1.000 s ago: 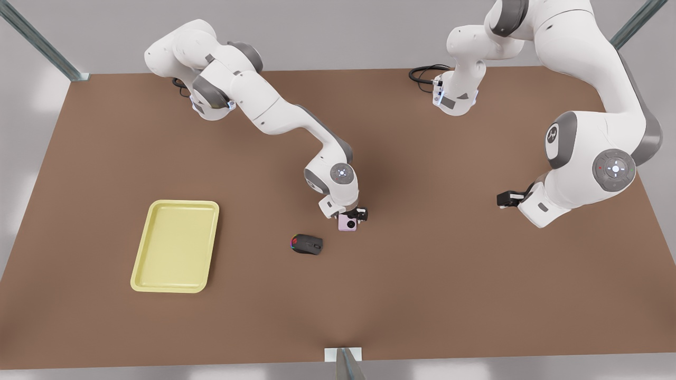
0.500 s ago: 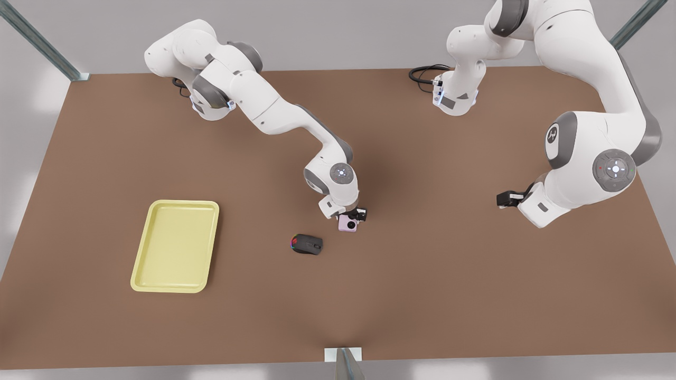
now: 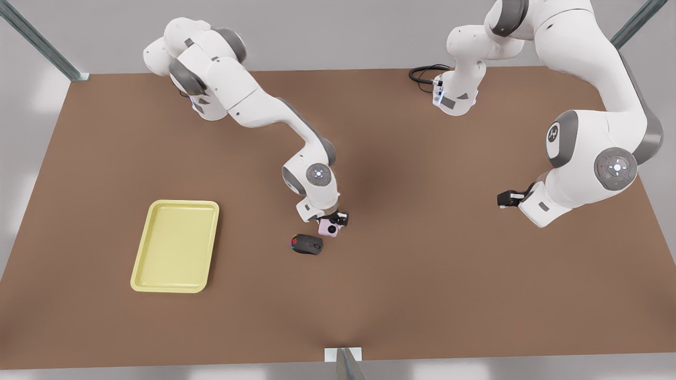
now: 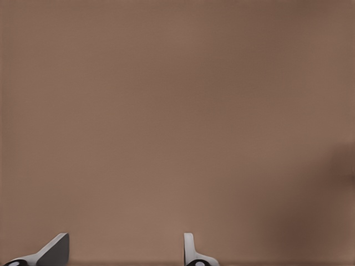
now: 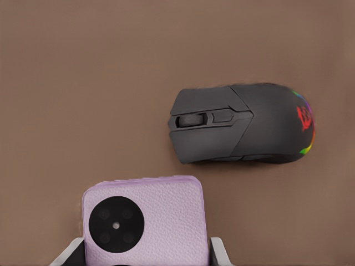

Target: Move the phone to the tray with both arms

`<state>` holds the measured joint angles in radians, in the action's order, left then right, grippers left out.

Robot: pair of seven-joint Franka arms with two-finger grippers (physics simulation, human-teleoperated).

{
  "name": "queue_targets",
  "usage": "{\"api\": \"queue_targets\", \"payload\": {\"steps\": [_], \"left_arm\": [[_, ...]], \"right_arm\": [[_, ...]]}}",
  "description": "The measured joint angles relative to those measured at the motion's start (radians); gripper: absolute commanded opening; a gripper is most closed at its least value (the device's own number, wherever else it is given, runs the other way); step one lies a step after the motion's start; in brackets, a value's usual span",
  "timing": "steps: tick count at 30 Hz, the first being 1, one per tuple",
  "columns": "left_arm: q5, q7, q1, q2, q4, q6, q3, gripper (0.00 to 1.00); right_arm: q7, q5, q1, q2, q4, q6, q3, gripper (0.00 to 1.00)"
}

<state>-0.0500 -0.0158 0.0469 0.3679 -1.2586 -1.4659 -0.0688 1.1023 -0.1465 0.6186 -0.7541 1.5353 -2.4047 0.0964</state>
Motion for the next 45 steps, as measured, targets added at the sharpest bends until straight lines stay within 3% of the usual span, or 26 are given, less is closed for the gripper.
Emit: {"api": "queue_targets", "payload": {"steps": [5, 11, 15, 17, 22, 30, 36, 45], "left_arm": [[0.001, 0.0, 0.001, 0.0, -0.001, 0.0, 0.0, 1.0], [0.002, 0.0, 0.001, 0.0, -0.001, 0.0, 0.0, 1.0], [0.003, -0.001, 0.002, 0.0, -0.001, 0.0, 0.0, 1.0], [0.003, -0.001, 0.002, 0.0, -0.002, 0.0, 0.0, 1.0], [0.003, -0.001, 0.002, 0.0, -0.001, 0.0, 0.0, 1.0], [0.003, -0.002, 0.002, -0.001, 0.0, 0.0, 0.0, 1.0], [0.003, -0.002, 0.004, -0.002, 0.003, 0.0, -0.003, 1.0], [0.001, -0.003, 0.005, -0.005, 0.003, 0.001, -0.003, 1.0]], "right_arm": [[-0.109, 0.001, -0.212, 0.171, 0.212, 0.005, 0.003, 0.82], [-0.319, 0.001, -0.588, 0.27, 0.39, 0.006, 0.04, 0.82], [-0.511, 0.001, -0.782, 0.279, 0.421, 0.003, 0.041, 0.82], [-0.608, 0.002, -0.837, 0.276, 0.422, 0.003, 0.04, 1.0], [-0.805, 0.009, -0.847, 0.326, 0.402, 0.031, 0.041, 1.0], [-1.022, 0.067, -0.839, 0.635, 0.25, 0.34, 0.018, 1.0], [-1.091, 0.075, -0.851, 0.667, 0.077, 0.626, 0.011, 1.0], [-1.16, 0.09, -0.836, 0.666, 0.039, 0.774, 0.013, 1.0]]}}
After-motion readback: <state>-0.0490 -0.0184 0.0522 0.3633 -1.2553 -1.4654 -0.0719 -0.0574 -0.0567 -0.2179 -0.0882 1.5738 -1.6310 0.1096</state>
